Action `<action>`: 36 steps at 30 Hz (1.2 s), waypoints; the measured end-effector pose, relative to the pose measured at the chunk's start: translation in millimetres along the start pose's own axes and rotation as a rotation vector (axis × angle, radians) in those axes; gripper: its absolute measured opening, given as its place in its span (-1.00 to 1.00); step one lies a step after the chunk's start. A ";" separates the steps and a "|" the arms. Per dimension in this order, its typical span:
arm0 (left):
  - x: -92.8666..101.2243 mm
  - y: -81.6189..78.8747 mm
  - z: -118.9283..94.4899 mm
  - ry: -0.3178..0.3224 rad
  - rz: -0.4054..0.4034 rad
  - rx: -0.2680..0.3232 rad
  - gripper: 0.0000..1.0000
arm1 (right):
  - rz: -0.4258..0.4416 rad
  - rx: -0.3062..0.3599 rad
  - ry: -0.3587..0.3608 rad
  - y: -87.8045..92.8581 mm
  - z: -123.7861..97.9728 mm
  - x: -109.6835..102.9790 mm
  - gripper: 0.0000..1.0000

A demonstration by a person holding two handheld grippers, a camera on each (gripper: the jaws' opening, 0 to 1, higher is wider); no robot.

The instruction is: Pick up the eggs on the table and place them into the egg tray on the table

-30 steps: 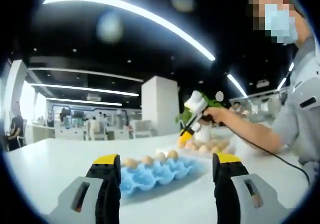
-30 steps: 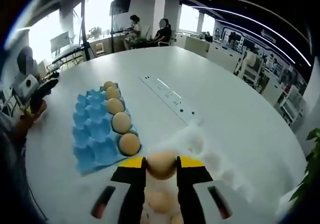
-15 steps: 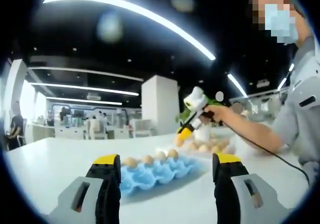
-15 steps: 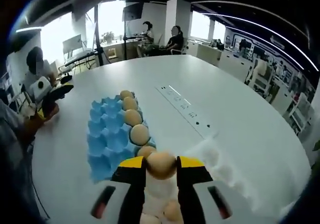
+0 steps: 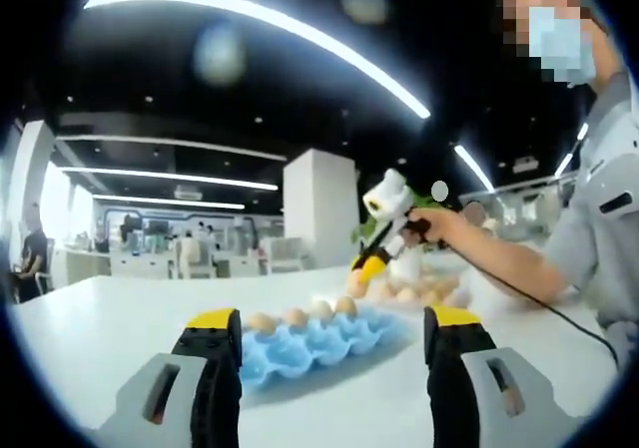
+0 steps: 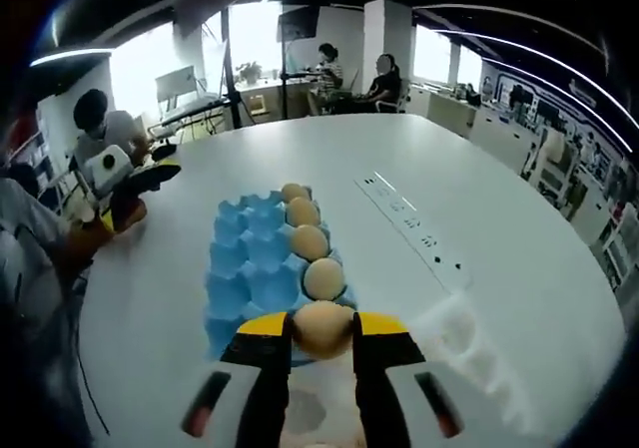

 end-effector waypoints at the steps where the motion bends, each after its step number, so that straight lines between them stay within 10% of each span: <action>1: 0.1 0.0 0.0 0.000 0.000 0.000 0.51 | -0.005 -0.004 -0.004 0.8 1.4 -3.1 -0.50; 36: -2.3 0.9 -2.2 -0.010 0.013 -0.015 0.47 | -0.075 -0.169 -0.117 20.2 34.3 -42.7 -0.49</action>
Point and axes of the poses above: the point that each gripper's makers call its tool centre point, and the gripper's own axes: z roughly forward along the fingers, x roughly to its right, y roughly out of its underside, the point moved 5 cm from there along -z, roughly backward along the fingers, and after that the axes turned 3 degrees about -y, right-handed, at the moved point
